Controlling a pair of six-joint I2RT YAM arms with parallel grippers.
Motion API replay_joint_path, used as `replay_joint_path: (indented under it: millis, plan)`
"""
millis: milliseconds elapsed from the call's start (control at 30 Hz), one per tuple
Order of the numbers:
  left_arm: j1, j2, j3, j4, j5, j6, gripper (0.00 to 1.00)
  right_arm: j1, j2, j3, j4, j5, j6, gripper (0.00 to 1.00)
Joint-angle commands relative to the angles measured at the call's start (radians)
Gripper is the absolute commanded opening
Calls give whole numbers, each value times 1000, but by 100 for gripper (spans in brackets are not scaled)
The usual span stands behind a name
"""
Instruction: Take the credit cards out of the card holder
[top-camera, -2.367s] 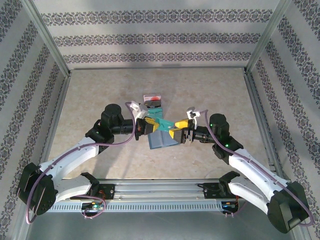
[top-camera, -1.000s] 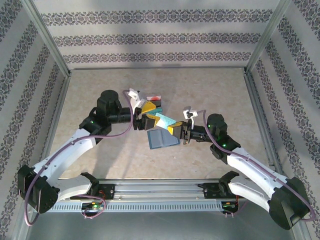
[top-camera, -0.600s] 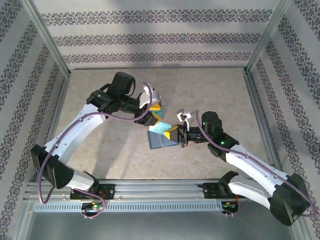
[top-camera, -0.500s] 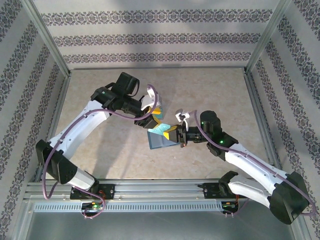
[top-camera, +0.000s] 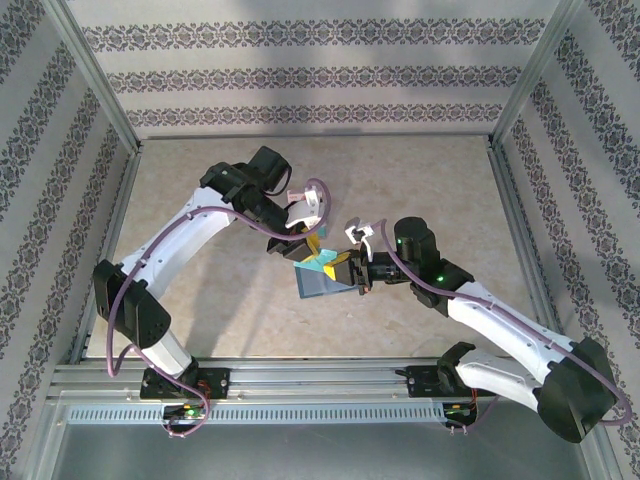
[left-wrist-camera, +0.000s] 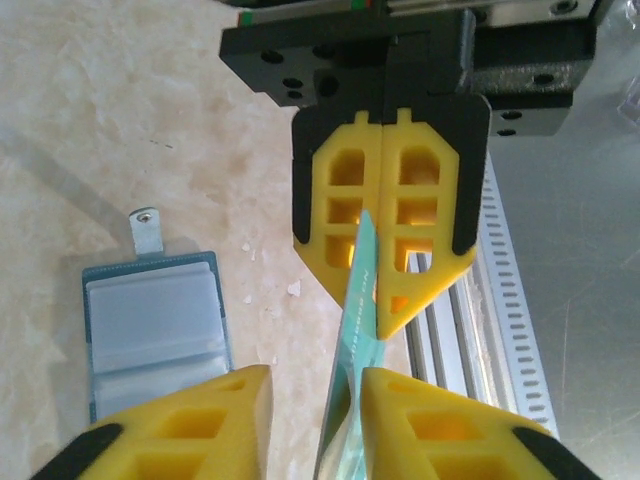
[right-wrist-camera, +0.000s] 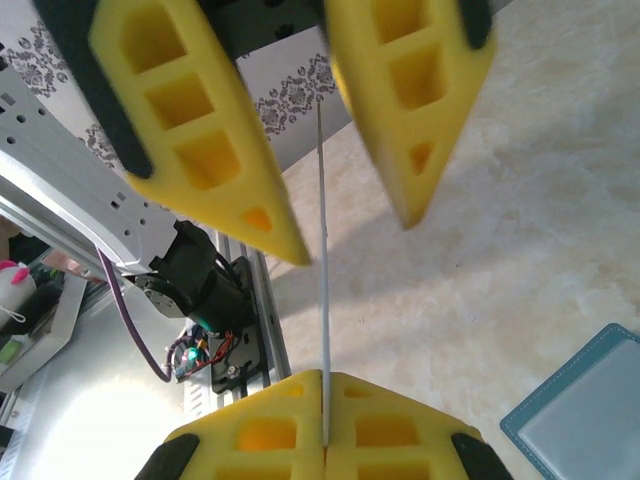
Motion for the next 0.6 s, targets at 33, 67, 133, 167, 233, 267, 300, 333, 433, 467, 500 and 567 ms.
replay_joint_path:
  millis: [33,67,133,167,233,267,300,333,433,467,500,567]
  plan:
    - [-9,24,36,-76,-2,53,14,15,10,31,-12,-17,-35,0]
    - [-9,28,39,-82,0,56,9,14,11,33,-13,-15,-38,0]
    - [-9,31,41,-85,-1,61,0,13,14,35,-18,-7,-41,0]
    - [-9,30,40,-77,-4,61,0,13,14,36,-23,7,-43,1]
    - [-9,21,29,-43,-21,45,0,7,6,34,-38,50,-45,12]
    - [-7,12,17,-6,-35,22,0,2,0,34,-50,77,-45,23]
    - [-4,2,2,36,-46,1,0,-3,-5,31,-61,99,-45,32]
    - [2,-9,-16,77,-53,-13,0,-10,-14,26,-68,122,-46,43]
    - [34,-41,-75,220,-48,-68,0,-25,-41,9,-102,189,-40,65]
    - [46,-49,-96,266,-44,-83,0,-27,-50,4,-115,210,-40,68]
    - [56,-53,-110,292,-43,-86,0,-29,-59,-1,-125,231,-38,72]
    - [68,-58,-132,349,-48,-85,0,-34,-84,-17,-146,284,-31,84]
